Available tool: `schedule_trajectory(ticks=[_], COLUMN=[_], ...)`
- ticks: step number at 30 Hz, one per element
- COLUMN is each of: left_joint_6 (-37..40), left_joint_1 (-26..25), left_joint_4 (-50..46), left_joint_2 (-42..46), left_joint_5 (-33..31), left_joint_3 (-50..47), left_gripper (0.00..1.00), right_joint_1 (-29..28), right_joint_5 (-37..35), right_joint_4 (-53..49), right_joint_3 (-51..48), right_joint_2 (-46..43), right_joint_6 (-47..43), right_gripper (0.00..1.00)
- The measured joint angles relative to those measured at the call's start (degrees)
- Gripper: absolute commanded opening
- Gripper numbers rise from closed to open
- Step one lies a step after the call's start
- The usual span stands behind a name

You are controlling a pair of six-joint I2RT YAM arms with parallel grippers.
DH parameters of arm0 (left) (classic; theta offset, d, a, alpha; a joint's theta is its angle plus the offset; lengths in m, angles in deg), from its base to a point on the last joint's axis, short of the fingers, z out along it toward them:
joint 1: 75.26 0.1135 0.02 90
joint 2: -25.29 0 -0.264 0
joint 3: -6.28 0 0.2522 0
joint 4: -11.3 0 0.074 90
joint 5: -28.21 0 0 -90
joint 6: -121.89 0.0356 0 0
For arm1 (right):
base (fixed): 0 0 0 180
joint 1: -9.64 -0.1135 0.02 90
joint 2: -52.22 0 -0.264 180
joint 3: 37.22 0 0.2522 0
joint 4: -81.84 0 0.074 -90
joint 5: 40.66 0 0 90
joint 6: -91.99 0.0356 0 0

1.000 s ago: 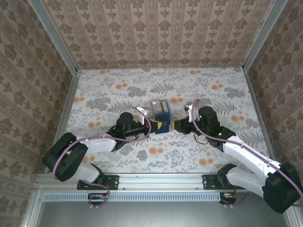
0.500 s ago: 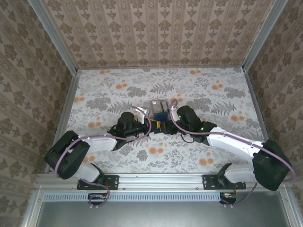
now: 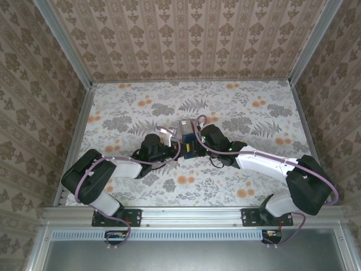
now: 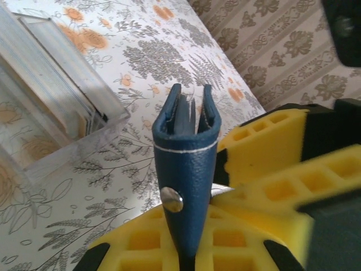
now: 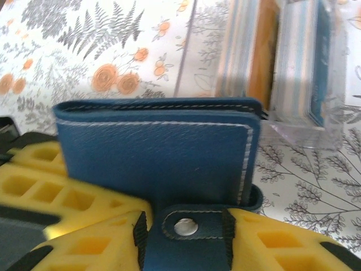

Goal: Put the credit cards into the card holder
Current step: Open the button on the card holder.

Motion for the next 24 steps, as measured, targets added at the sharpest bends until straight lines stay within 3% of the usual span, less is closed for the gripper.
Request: schedule_trajectory(ticks=[4, 13, 18, 24], left_joint_6=[0.0, 0.0, 0.3, 0.7], left_joint_1=[-0.1, -0.3, -0.6, -0.7], left_joint_4=[0.6, 0.6, 0.7, 0.3], left_joint_2=[0.2, 0.2, 1.0, 1.3], left_joint_5=[-0.2, -0.5, -0.2, -0.6], left_joint_3=[-0.4, -0.6, -0.6, -0.6], left_gripper=[0.00, 0.00, 0.00, 0.00], right_joint_1=[-0.1, -0.5, 1.2, 2.6], right_joint_5=[-1.5, -4.7, -8.3, -7.8], right_joint_4=[0.0, -1.4, -5.2, -5.4], right_joint_3=[-0.1, 0.0, 0.0, -1.7], right_joint_2=[0.1, -0.1, -0.2, -3.5], right_joint_6=[2.6, 4.2, 3.7, 3.5], right_gripper=[0.38, 0.02, 0.00, 0.00])
